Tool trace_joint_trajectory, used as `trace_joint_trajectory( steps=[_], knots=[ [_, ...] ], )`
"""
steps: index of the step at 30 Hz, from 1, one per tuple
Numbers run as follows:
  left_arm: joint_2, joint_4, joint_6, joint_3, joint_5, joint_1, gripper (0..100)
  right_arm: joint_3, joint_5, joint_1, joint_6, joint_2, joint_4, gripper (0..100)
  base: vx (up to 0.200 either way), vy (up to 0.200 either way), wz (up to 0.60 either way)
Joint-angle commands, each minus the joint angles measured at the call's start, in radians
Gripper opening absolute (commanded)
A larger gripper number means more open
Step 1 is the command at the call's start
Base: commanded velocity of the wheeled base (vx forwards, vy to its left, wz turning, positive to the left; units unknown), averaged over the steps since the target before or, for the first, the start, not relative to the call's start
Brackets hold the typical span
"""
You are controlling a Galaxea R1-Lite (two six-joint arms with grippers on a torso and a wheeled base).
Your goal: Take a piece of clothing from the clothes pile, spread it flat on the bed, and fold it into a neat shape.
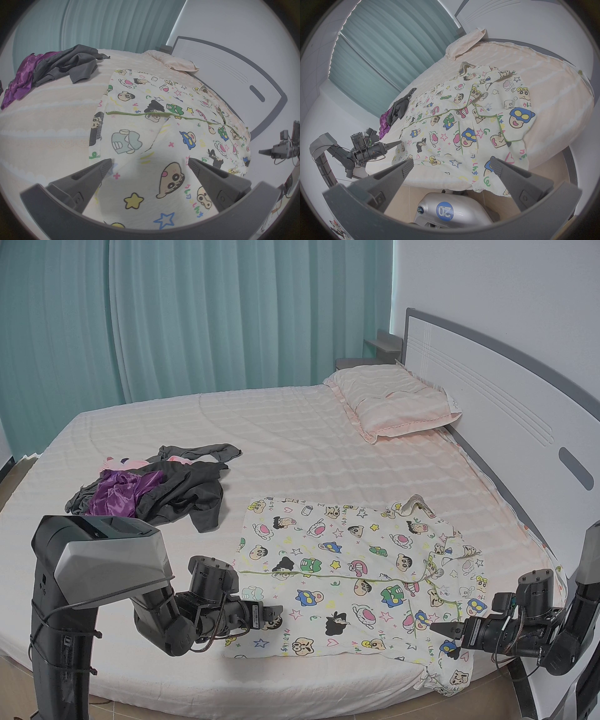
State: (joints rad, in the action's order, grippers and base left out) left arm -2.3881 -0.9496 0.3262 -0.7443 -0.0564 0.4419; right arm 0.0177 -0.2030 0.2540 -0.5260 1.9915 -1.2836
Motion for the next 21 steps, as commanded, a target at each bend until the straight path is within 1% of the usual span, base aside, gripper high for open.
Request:
trace_joint_trajectory(
  steps=[1, 12, 13, 17, 21],
  knots=[
    [-0.023, -0.001, -0.01, 0.005, -0.002, -0.005, 100, -0.016, 0.0, 0.005, 0.0, 0.001, 0.0, 100, 0.0, 0.0, 0.0],
    [-0.028, -0.003, -0.012, 0.016, -0.002, -0.006, 100, -0.016, -0.001, 0.007, 0.0, 0.009, 0.0, 100, 0.0, 0.0, 0.0],
    [-0.028, -0.005, -0.012, 0.019, -0.002, -0.006, 0, -0.016, -0.001, 0.007, 0.0, 0.009, 0.0, 100, 0.0, 0.0, 0.0],
    [-0.025, -0.008, -0.012, 0.034, 0.0, -0.006, 0, -0.016, -0.001, 0.007, 0.0, 0.01, 0.0, 100, 0.0, 0.0, 0.0],
    [-0.016, -0.052, -0.013, 0.069, 0.009, -0.006, 0, -0.016, -0.001, 0.007, 0.0, 0.01, 0.0, 100, 0.0, 0.0, 0.0]
  ],
)
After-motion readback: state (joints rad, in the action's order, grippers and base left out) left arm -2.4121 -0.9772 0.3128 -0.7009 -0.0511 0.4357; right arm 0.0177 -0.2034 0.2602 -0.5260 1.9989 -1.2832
